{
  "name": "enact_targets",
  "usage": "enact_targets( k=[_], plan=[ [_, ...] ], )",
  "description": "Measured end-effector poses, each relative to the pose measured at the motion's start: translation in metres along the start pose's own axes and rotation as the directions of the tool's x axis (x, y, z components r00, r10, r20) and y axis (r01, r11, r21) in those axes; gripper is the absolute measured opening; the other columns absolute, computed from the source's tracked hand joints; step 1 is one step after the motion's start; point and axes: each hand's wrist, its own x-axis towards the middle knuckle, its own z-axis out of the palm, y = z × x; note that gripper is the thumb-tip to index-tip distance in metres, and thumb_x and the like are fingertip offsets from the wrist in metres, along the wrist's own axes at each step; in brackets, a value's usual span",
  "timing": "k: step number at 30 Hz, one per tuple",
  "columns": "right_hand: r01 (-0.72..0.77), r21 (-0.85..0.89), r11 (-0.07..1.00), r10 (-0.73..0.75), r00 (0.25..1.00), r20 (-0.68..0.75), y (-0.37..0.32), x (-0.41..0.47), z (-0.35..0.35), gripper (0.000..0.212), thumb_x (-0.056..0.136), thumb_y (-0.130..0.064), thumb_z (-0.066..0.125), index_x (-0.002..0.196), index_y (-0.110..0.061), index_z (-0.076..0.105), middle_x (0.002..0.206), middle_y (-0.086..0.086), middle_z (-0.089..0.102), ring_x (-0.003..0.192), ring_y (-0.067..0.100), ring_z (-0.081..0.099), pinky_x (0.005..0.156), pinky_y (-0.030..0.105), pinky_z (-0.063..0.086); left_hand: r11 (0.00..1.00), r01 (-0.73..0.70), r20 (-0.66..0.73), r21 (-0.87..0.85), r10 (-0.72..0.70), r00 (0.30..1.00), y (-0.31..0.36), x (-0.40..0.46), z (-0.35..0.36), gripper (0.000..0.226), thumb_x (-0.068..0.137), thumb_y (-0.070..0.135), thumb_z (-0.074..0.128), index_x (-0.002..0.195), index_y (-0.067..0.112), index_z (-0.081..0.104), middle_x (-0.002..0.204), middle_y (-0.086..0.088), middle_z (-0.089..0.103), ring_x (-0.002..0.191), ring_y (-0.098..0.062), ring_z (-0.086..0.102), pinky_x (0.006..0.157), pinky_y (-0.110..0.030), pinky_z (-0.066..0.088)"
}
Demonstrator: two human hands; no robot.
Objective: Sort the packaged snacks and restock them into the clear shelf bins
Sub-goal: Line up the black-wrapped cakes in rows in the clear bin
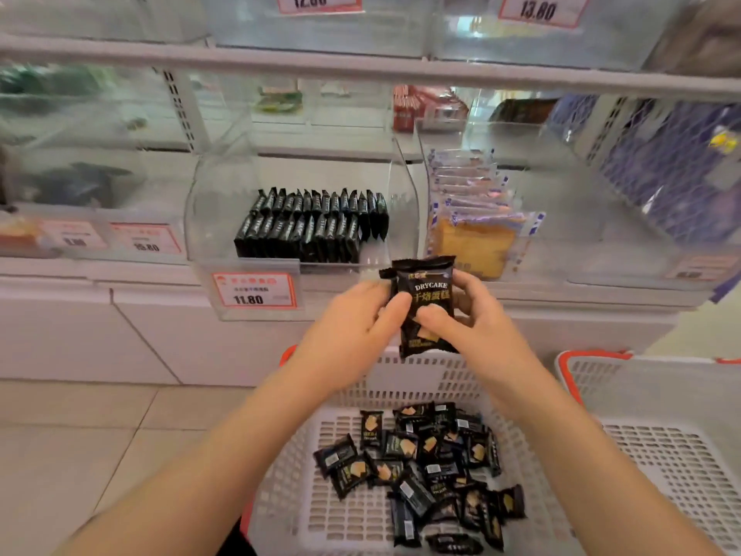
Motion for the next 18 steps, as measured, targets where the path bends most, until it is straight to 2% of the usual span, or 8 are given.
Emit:
enact_targets(
  k=[1, 3, 5, 7, 9, 11, 13, 18],
  plan=[
    [0.027, -0.085, 0.996, -0.03, 0.999, -0.032, -0.014, 0.006, 0.002, 0.056, 0.072, -0.039, 0.071, 0.122, -0.039, 0.046, 0.109, -0.011, 0.063, 0.093, 0.004, 0.065, 0.074, 0.022, 0.054, 0.998, -0.039, -0.033, 0.054, 0.041, 0.999, 0.0, 0.006, -0.016, 0.027, 0.092, 0.04, 0.042, 0.07, 0.027, 0.052, 0.066, 0.014, 0.05, 0.062, 0.0, 0.048, 0.056, -0.012, 0.034],
    [0.095, -0.246, 0.965, -0.119, 0.989, -0.085, -0.04, 0.022, 0.008, 0.05, 0.07, -0.039, 0.069, 0.114, -0.042, 0.046, 0.102, -0.014, 0.064, 0.093, 0.001, 0.063, 0.08, 0.026, 0.052, 0.994, -0.071, -0.115, 0.08, 0.08, 0.99, -0.002, 0.021, -0.044, 0.021, 0.086, 0.04, 0.049, 0.075, 0.026, 0.061, 0.062, 0.016, 0.053, 0.058, 0.004, 0.049, 0.057, -0.011, 0.035],
    [0.132, -0.43, 0.893, -0.211, 0.967, -0.142, -0.065, 0.041, 0.017, 0.046, 0.072, -0.036, 0.064, 0.115, -0.034, 0.046, 0.089, -0.019, 0.063, 0.081, -0.008, 0.06, 0.07, 0.015, 0.047, 0.991, -0.074, -0.165, 0.114, 0.092, 0.982, -0.009, 0.04, -0.066, 0.014, 0.086, 0.03, 0.057, 0.087, 0.021, 0.067, 0.067, 0.015, 0.056, 0.059, 0.004, 0.049, 0.057, -0.015, 0.034],
    [0.106, -0.688, 0.718, -0.292, 0.943, -0.159, -0.085, 0.061, 0.029, 0.046, 0.077, -0.035, 0.059, 0.119, -0.023, 0.044, 0.088, -0.014, 0.061, 0.077, -0.001, 0.058, 0.06, 0.017, 0.042, 0.974, -0.037, -0.131, 0.225, 0.068, 0.989, -0.023, 0.063, -0.08, 0.013, 0.085, 0.022, 0.058, 0.092, 0.017, 0.068, 0.075, 0.009, 0.058, 0.062, 0.0, 0.047, 0.06, -0.017, 0.031],
    [0.051, -0.899, 0.434, -0.363, 0.924, -0.123, -0.097, 0.08, 0.042, 0.045, 0.08, -0.032, 0.057, 0.117, -0.013, 0.04, 0.1, 0.006, 0.059, 0.089, 0.025, 0.057, 0.064, 0.029, 0.037, 0.932, 0.0, -0.016, 0.362, 0.006, 1.0, -0.039, 0.084, -0.086, 0.016, 0.086, 0.023, 0.057, 0.096, 0.016, 0.066, 0.087, 0.002, 0.062, 0.077, -0.012, 0.054, 0.072, -0.023, 0.04],
    [-0.006, -0.978, 0.21, -0.355, 0.931, -0.082, -0.1, 0.095, 0.058, 0.044, 0.083, -0.025, 0.057, 0.117, -0.011, 0.034, 0.108, 0.016, 0.054, 0.099, 0.034, 0.053, 0.066, 0.034, 0.034, 0.868, 0.009, 0.106, 0.497, -0.072, 0.992, -0.056, 0.103, -0.084, 0.021, 0.085, 0.029, 0.056, 0.099, 0.015, 0.064, 0.101, -0.004, 0.064, 0.093, -0.023, 0.057, 0.082, -0.033, 0.048],
    [-0.034, -0.996, 0.077, -0.304, 0.951, -0.055, -0.097, 0.109, 0.074, 0.046, 0.085, -0.017, 0.056, 0.123, -0.009, 0.031, 0.114, 0.019, 0.05, 0.105, 0.036, 0.051, 0.069, 0.038, 0.037, 0.8, 0.006, 0.184, 0.6, -0.145, 0.972, -0.069, 0.118, -0.079, 0.03, 0.084, 0.037, 0.058, 0.101, 0.013, 0.061, 0.107, -0.008, 0.062, 0.099, -0.027, 0.057, 0.084, -0.039, 0.05],
    [-0.1, -0.99, -0.099, -0.146, 0.986, -0.085, -0.072, 0.137, 0.099, 0.036, 0.092, -0.008, 0.04, 0.128, -0.002, 0.035, 0.132, 0.024, 0.038, 0.115, 0.037, 0.046, 0.087, 0.04, 0.043, 0.745, -0.023, 0.305, 0.667, -0.245, 0.92, -0.092, 0.148, -0.066, 0.053, 0.076, 0.054, 0.063, 0.105, 0.009, 0.057, 0.116, -0.012, 0.053, 0.111, -0.03, 0.048, 0.092, -0.043, 0.045]
  ],
)
